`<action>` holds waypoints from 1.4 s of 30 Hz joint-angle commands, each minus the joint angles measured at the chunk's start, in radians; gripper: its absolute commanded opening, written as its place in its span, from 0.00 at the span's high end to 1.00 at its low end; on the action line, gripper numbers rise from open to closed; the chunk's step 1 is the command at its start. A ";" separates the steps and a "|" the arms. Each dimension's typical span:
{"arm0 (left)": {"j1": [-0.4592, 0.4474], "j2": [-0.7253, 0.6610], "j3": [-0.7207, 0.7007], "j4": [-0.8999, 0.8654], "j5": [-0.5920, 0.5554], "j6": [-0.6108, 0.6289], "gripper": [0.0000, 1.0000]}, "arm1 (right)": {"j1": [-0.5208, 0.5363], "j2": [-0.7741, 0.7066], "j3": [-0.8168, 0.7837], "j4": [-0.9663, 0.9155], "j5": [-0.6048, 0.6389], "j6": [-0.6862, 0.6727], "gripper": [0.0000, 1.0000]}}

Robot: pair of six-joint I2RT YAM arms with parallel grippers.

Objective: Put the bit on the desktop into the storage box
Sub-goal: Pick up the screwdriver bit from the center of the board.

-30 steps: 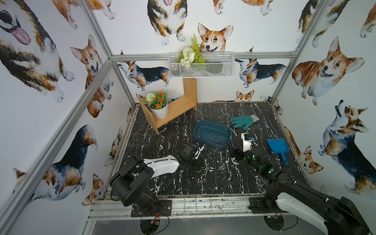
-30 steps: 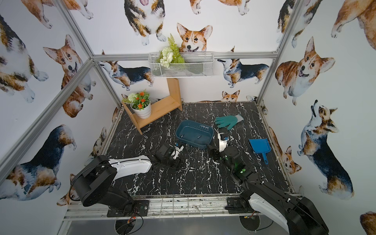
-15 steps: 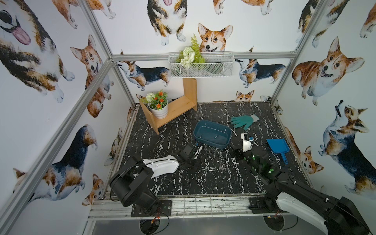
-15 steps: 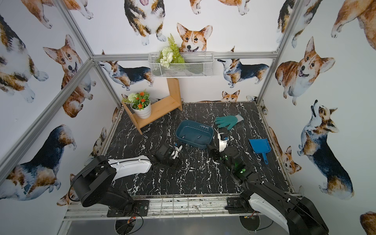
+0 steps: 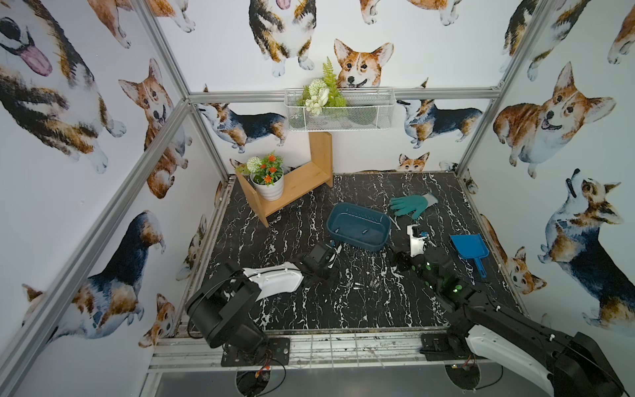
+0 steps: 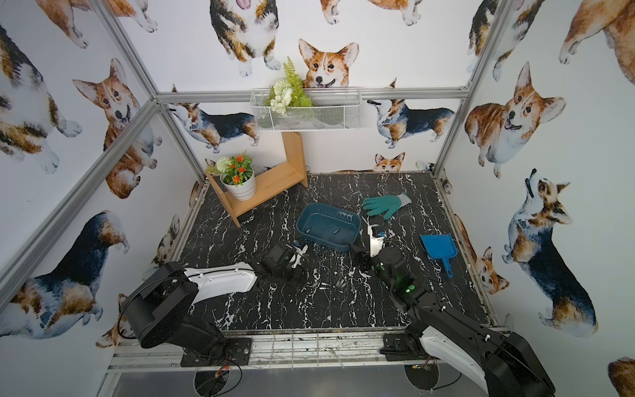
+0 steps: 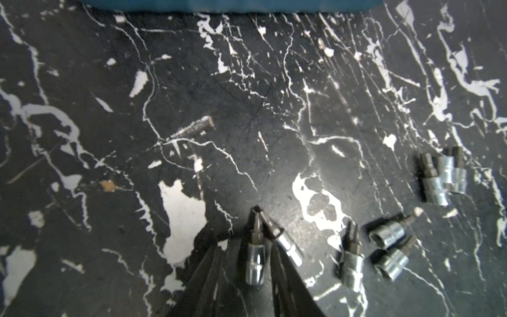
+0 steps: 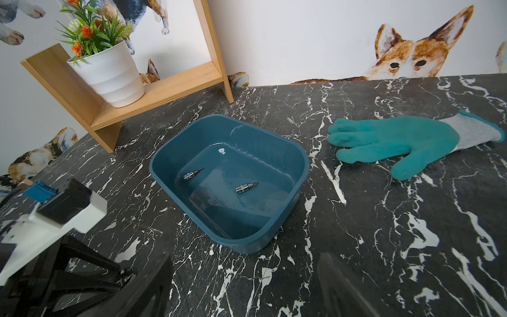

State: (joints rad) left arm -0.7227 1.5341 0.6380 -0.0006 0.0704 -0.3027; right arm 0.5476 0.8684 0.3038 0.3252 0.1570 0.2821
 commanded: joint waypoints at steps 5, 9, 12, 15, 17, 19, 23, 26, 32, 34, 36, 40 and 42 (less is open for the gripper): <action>-0.014 0.006 0.021 -0.069 -0.050 -0.006 0.65 | -0.002 0.000 -0.002 0.036 0.003 -0.001 0.12; -0.023 -0.001 0.029 -0.093 -0.086 -0.009 0.65 | -0.001 -0.002 -0.002 0.034 0.001 -0.001 0.12; -0.030 -0.001 0.031 -0.100 -0.094 -0.006 0.66 | -0.001 -0.003 -0.002 0.034 0.001 -0.001 0.12; -0.037 0.011 0.038 -0.101 -0.095 -0.002 0.66 | -0.002 -0.003 -0.002 0.034 0.003 -0.001 0.12; -0.041 0.024 0.044 -0.104 -0.102 0.001 0.67 | -0.001 -0.003 -0.002 0.034 0.003 -0.001 0.12; -0.046 0.038 0.052 -0.105 -0.107 0.005 0.68 | -0.002 -0.003 -0.002 0.035 0.003 -0.001 0.12; -0.056 0.059 0.068 -0.118 -0.129 0.005 0.70 | -0.002 -0.003 -0.002 0.034 0.003 -0.001 0.12; -0.067 0.065 0.079 -0.140 -0.154 0.000 0.71 | -0.002 -0.003 -0.002 0.034 0.003 -0.001 0.12; -0.097 0.066 0.115 -0.189 -0.205 -0.015 0.72 | -0.001 -0.004 -0.001 0.034 0.003 -0.001 0.12; -0.105 0.067 0.122 -0.205 -0.226 -0.022 0.72 | -0.001 -0.003 -0.002 0.034 0.003 -0.001 0.12; -0.112 0.067 0.123 -0.215 -0.243 -0.024 0.72 | -0.001 -0.002 -0.002 0.034 0.003 -0.001 0.12; -0.115 0.077 0.125 -0.216 -0.248 -0.026 0.74 | -0.002 0.000 -0.002 0.035 0.003 -0.001 0.12; -0.115 0.085 0.127 -0.216 -0.248 -0.024 0.75 | -0.002 0.000 -0.002 0.036 0.003 -0.001 0.12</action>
State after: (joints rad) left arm -0.8375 1.6070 0.7605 -0.1802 -0.1608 -0.3218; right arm 0.5476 0.8680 0.3023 0.3256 0.1574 0.2821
